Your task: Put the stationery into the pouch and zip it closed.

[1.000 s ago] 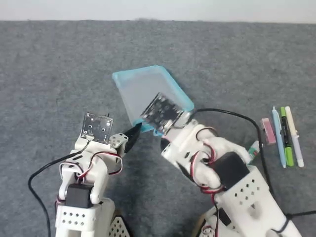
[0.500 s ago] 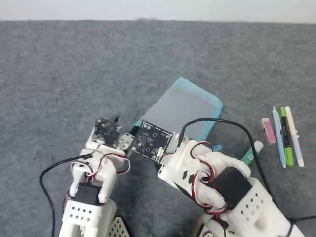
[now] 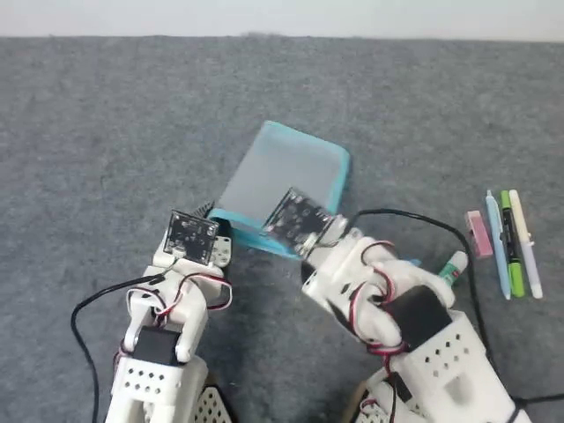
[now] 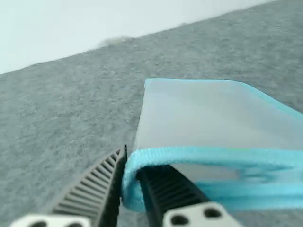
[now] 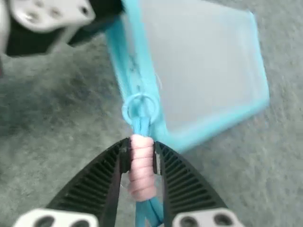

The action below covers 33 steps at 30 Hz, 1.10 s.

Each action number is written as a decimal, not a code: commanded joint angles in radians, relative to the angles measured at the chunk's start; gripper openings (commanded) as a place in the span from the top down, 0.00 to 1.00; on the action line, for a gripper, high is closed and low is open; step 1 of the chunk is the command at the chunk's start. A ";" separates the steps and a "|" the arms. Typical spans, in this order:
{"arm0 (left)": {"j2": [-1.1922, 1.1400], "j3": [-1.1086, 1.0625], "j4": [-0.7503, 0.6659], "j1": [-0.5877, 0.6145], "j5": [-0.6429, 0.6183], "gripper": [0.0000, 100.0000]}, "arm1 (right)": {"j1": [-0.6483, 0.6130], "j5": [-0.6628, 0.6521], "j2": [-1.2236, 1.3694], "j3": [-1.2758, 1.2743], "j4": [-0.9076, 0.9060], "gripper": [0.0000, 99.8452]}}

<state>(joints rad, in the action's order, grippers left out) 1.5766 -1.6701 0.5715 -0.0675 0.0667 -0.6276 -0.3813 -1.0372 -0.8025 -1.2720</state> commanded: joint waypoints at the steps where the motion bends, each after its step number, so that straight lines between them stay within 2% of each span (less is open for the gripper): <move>1: 0.012 0.036 -0.032 0.089 -0.017 0.99 | 0.111 -0.014 -0.022 0.008 0.015 0.99; 9: 0.017 0.085 0.098 0.069 -0.017 0.99 | 0.305 -0.017 0.188 0.009 0.110 0.99; 20: 0.017 0.087 0.101 0.066 -0.017 0.99 | 0.478 -0.037 0.364 0.066 0.163 0.99; 25: 0.017 0.085 0.101 0.066 -0.017 0.99 | 0.483 -0.037 0.377 0.086 0.111 0.98; 29: 0.017 0.085 0.101 0.066 -0.017 0.99 | 0.490 -0.046 0.326 0.146 -0.025 0.85; 31: 0.017 0.084 0.101 0.066 -0.017 0.99 | 0.489 -0.097 0.294 0.183 -0.130 0.77; 33: 0.017 0.084 0.101 0.066 -0.017 0.99 | 0.507 -0.141 0.268 0.221 -0.222 0.73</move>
<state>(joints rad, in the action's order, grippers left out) 1.5766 -1.6517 0.6682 0.0061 0.0637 -0.1534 -0.4626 -0.7012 -0.6751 -1.3686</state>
